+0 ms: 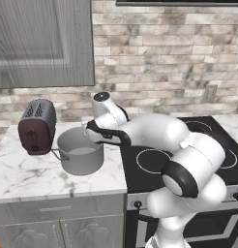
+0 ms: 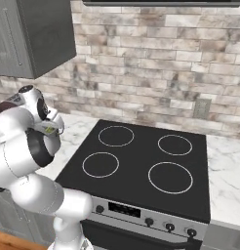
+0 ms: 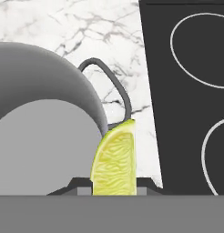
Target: Turn on the sink faucet. Then move the lemon wedge from the counter to the sink. Turn off the sink. Move the vegetable from the sink to the pot next to the stove. Finally move the pot to the rear left burner.
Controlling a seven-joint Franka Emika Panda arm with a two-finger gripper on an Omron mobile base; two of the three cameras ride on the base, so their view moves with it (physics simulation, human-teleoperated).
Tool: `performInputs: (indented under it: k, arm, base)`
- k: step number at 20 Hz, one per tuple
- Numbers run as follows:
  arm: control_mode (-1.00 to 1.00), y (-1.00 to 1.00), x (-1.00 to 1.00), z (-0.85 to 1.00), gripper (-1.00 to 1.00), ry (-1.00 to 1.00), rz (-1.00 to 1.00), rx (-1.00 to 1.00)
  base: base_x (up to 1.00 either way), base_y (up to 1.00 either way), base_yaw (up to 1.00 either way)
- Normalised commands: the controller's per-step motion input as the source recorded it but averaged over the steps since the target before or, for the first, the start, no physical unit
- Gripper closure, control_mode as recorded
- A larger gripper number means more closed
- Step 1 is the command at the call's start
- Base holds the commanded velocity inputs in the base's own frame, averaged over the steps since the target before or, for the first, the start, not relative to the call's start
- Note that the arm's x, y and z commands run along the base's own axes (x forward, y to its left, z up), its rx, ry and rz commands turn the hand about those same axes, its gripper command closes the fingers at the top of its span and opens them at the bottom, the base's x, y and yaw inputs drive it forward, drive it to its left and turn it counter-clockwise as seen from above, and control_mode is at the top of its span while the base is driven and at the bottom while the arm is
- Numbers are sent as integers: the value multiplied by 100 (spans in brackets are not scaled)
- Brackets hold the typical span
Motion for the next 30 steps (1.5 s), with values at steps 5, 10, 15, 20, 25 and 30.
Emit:
performInputs:
  k: [5,10,15,20,25,30]
  arm:
    - [-100,45,12,1,100,1,4,0]
    - [-100,36,28,-7,100,1,4,-1]
    - [-100,28,19,-20,100,0,4,-1]
    - [-100,21,10,-30,100,1,1,-4]
    - [-100,8,18,-25,100,5,0,-2]
    - [-100,3,29,-25,100,9,0,-3]
  base:
    - [0,0,0]
    - [0,0,0]
    - [0,0,0]
    - [0,0,0]
    - [0,0,0]
    - [0,0,0]
